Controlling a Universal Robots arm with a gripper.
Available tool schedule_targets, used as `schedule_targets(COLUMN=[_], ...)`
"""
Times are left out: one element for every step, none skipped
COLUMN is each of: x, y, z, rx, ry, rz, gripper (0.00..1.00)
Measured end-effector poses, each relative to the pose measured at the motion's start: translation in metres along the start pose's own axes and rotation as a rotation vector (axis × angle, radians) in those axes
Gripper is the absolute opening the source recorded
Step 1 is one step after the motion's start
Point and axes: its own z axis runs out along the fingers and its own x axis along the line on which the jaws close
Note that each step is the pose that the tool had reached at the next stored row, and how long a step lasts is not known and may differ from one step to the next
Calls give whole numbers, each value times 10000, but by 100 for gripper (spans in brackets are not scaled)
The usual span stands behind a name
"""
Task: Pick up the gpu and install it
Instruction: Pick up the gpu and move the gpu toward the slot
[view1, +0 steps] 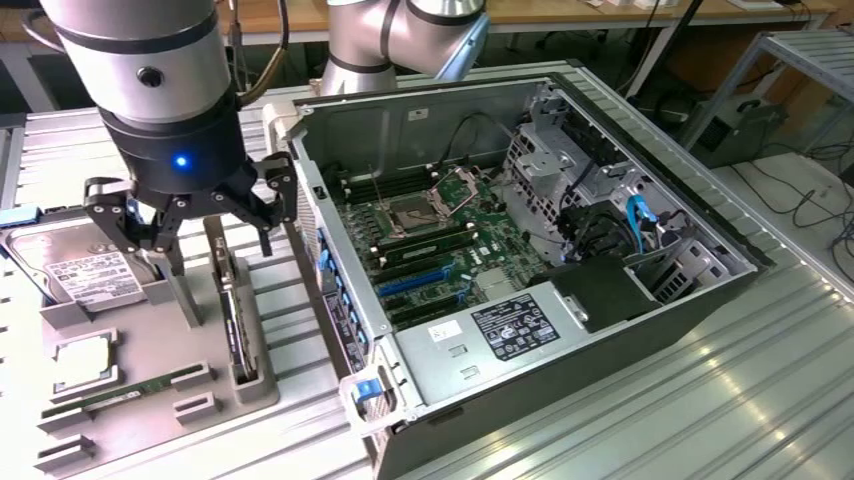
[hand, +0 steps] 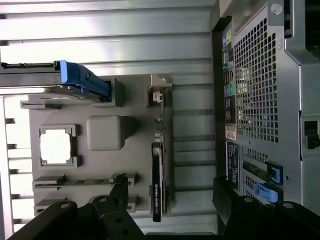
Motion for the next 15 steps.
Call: schedule_targets(x=[0, 0, 0, -1, 0, 1, 1, 1, 1, 2, 2, 2, 3, 3, 4], y=[-14, -29, -43, -52, -57, -58, -60, -61, -62, -62, -63, -65, -67, -69, -70], z=[18, 35, 57, 74, 97, 112, 149, 166, 186, 203, 221, 251, 275, 294, 315], rx=[0, 0, -2, -1, -1, -1, 0, 0, 0, 0, 0, 0, 0, 0, -1], ry=[0, 0, -2, -1, -1, 0, 1, 0, 1, 2, 3, 4, 4, 4, 4], rz=[0, 1, 1, 0, 0, 1, -1, -2, -1, -2, -2, -1, -2, -1, -1], gripper=[78, 78, 78, 78, 78, 78, 78, 78, 78, 78, 78, 78, 78, 78, 78])
